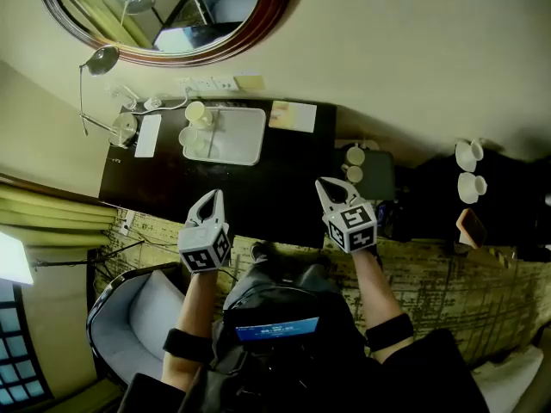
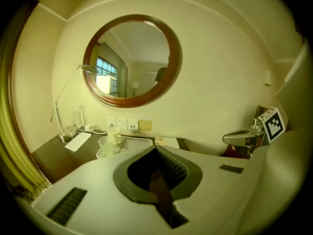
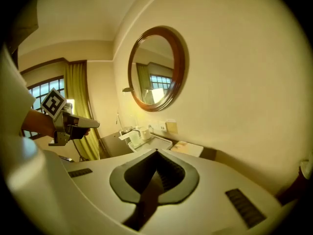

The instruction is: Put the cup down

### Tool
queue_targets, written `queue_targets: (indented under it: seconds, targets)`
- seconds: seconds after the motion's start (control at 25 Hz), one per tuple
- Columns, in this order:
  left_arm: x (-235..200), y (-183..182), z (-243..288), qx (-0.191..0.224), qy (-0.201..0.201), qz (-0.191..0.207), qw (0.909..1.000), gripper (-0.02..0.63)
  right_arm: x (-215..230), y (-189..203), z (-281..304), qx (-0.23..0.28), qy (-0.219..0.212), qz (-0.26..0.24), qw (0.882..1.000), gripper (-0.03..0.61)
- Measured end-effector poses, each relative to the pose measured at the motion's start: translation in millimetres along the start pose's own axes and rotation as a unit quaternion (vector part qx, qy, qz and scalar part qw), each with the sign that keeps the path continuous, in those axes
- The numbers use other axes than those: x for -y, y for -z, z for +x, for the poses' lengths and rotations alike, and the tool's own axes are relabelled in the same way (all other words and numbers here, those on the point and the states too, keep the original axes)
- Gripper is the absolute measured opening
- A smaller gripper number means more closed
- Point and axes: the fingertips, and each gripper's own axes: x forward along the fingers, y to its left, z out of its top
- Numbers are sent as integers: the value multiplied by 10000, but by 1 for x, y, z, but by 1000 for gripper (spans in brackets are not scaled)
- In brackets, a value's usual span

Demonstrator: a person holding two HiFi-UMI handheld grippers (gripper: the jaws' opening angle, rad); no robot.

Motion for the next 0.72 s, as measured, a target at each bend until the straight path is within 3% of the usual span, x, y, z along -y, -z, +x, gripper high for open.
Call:
queue_targets:
  seconds: [0.24,0.72]
  targets:
    - [-81,-1,-18,148,-355,-240,9990,3,-87,-39,59,-80,-644,-553,9964,11]
    - [-181,-18,-4,117,-290,-142,9994,3,-157,-57,146,-221,-700,-679,9950,11]
